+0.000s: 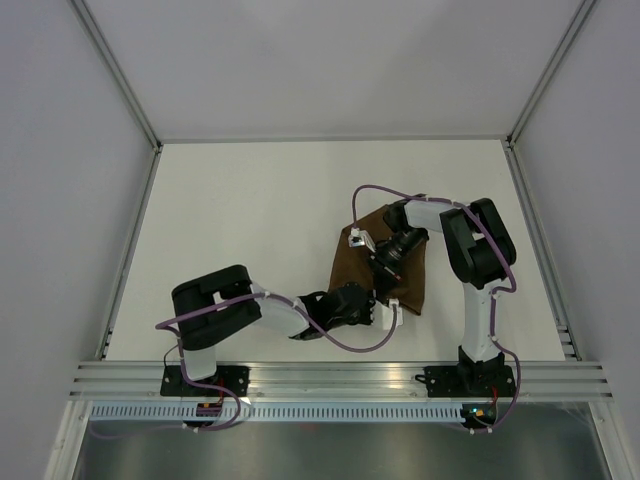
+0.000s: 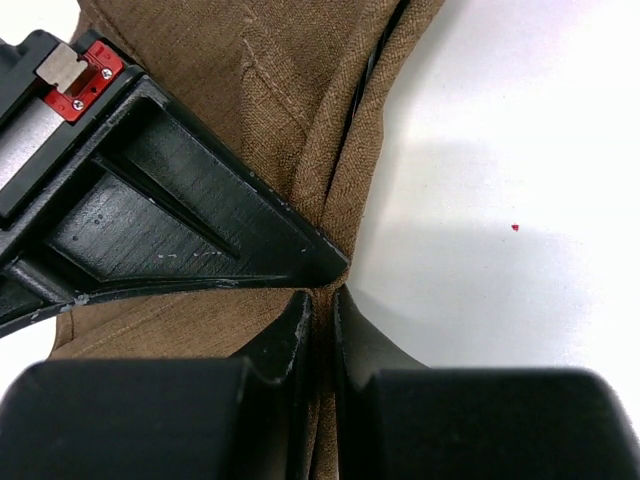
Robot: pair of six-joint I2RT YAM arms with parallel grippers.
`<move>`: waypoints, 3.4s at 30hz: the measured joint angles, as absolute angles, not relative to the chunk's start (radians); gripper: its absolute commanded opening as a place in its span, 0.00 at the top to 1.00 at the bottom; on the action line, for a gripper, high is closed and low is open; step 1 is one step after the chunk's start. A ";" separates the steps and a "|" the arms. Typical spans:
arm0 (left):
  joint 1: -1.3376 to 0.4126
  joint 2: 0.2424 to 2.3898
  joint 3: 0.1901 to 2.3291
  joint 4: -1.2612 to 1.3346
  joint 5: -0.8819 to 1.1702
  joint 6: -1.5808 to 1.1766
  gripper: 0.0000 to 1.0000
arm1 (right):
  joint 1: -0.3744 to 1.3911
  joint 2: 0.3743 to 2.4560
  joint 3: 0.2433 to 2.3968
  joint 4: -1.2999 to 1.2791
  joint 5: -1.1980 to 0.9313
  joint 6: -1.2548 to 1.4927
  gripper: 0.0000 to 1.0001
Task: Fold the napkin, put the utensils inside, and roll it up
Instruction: Roll the napkin with the utensil
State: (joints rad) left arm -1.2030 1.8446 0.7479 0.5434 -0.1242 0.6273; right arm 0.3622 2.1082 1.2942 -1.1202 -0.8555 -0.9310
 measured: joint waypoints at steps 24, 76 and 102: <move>-1.062 1.838 0.889 0.284 0.215 0.377 0.98 | 0.340 1.838 1.150 -0.866 -0.714 -0.831 0.46; -0.760 2.288 1.493 -0.455 1.073 0.013 0.98 | 0.532 1.150 0.549 -0.398 -0.524 -0.867 0.53; -0.741 2.339 1.546 -0.529 1.119 -0.018 0.98 | 0.678 1.246 0.459 -0.129 -0.347 -0.871 0.52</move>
State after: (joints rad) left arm -0.7410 2.3390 1.5459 -0.5293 1.1191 -0.0177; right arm 0.6785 1.2457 0.4591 -0.1287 -0.3473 -0.8707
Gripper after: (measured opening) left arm 0.098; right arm 0.460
